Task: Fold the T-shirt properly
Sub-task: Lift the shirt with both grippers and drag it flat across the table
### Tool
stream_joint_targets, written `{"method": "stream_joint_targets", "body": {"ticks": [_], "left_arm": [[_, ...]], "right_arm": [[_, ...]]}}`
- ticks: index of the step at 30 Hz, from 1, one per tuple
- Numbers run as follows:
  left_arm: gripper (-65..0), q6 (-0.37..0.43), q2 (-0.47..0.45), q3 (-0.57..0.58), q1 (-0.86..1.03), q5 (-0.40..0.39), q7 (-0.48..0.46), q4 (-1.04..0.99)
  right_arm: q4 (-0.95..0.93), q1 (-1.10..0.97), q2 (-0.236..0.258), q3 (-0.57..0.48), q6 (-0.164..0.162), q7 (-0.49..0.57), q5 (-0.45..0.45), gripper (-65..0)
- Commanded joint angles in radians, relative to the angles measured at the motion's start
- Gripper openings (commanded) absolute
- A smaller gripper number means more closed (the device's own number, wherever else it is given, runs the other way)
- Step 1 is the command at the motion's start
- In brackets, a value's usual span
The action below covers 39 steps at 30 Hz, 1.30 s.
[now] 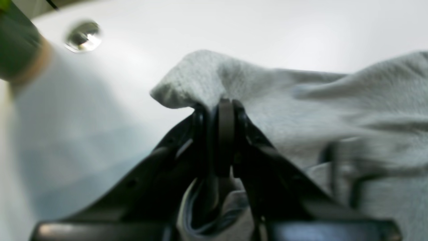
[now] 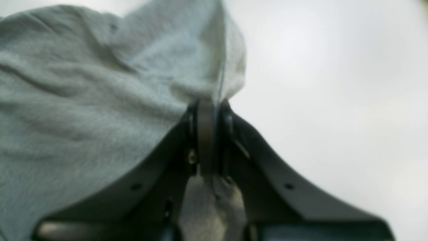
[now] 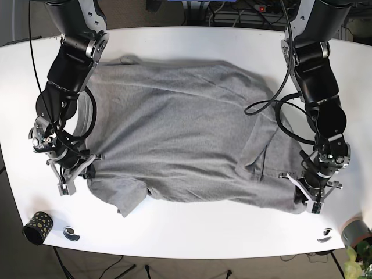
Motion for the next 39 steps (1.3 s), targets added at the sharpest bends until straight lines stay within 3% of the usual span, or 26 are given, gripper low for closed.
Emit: {"method": "stream_joint_targets", "body": {"ticks": [1,13,20,27,33,39], "left_arm": [[-65.0,0.011,-0.009,-0.004,-0.060,-0.004,-0.002,0.050],[-65.0,0.011,0.001,-0.004,-0.284,-0.003,0.093,0.193],[-65.0,0.011,-0.055,-0.005,-0.467,-0.003,0.105,0.222],[-65.0,0.011,-0.095,-0.004,-0.586,-0.003,0.103,0.209],[-65.0,0.006,-0.096,-0.007,-0.566,-0.003,0.103,0.210],[-65.0,0.005,-0.095,-0.007,-0.405,-0.004,0.103,0.327]], "right_arm": [[0.058,0.057,0.029,-0.021,0.001,0.025,0.022,-62.9],[0.107,0.366,0.118,-0.130,0.001,-0.063,0.022,-62.9],[0.107,0.588,0.172,-0.218,0.001,-0.113,0.022,-62.9],[0.107,0.742,0.187,-0.244,0.001,-0.173,0.022,-62.9],[0.143,0.751,0.195,-0.236,0.001,-0.225,0.056,-62.9],[0.293,0.558,0.215,-0.158,0.001,-0.281,0.145,-62.9]]}}
